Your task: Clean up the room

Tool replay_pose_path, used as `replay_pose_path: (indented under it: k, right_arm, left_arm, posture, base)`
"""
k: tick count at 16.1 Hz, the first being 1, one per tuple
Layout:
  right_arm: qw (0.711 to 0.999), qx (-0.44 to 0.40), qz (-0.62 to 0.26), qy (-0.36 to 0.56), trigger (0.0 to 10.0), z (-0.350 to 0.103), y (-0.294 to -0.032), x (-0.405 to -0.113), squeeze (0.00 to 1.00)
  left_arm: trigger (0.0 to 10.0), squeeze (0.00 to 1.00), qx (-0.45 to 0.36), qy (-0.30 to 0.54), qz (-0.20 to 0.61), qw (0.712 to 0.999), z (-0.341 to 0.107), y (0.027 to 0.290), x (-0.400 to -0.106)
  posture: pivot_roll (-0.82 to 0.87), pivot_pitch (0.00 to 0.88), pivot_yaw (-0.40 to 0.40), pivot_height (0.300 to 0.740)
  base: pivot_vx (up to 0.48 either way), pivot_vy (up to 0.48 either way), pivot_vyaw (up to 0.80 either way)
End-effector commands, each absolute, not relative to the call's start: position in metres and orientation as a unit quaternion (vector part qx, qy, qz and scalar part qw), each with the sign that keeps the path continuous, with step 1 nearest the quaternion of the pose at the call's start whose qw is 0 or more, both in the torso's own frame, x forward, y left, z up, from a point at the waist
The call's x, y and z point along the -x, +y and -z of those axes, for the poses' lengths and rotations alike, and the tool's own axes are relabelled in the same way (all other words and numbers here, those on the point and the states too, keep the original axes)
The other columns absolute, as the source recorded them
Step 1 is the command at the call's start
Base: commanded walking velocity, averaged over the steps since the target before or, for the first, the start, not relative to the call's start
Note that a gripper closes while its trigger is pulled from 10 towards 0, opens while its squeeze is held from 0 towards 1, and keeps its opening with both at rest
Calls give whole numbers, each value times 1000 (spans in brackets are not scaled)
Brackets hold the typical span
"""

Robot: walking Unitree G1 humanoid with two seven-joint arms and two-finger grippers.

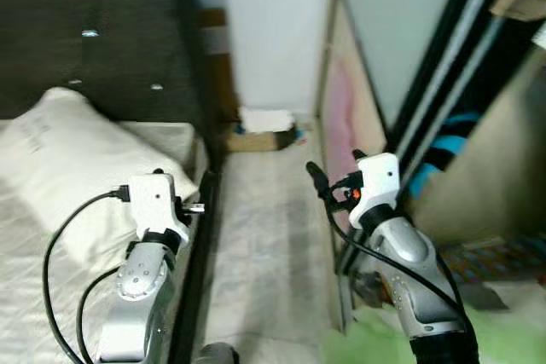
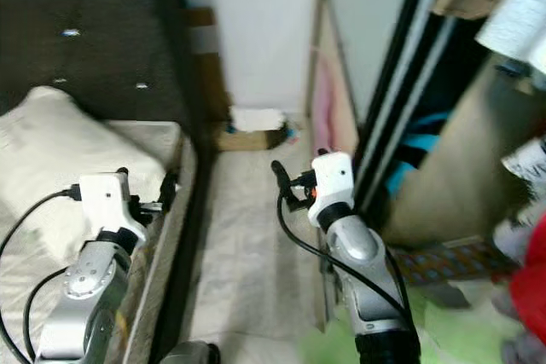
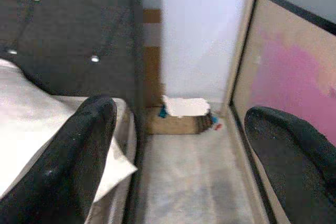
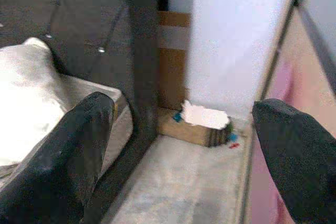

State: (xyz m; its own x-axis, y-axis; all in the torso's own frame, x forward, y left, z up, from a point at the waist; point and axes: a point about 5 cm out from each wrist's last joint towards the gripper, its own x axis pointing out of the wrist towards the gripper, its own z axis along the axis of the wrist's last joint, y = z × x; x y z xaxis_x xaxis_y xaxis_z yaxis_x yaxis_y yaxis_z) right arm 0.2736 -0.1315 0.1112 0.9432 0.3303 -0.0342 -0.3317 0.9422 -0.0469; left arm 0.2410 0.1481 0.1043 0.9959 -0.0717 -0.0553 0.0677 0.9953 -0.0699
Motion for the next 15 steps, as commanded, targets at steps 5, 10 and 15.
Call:
replay_pose_path:
  k: [5, 10, 15]
  right_arm:
    - [984, 35, -173, 4, 10000, -114, -133, -277, 0]
    - [983, 35, -178, 1, 10000, -114, -131, -278, 0]
    - [984, 35, -176, -1, 10000, -115, -133, -279, 0]
  left_arm:
    - [10000, 0, 2, 21, 25, 999, -107, 146, -242]
    - [10000, 0, 9, 26, 10, 1000, -105, 147, -245]
    - [10000, 0, 12, 25, 11, 1000, -105, 146, -247]
  posture:
    - [-73, 0, 26, 740]
    - [-74, 0, 24, 740]
    - [-82, 0, 21, 740]
  base:
    - [0, 0, 800]
    - [0, 0, 800]
    - [0, 0, 800]
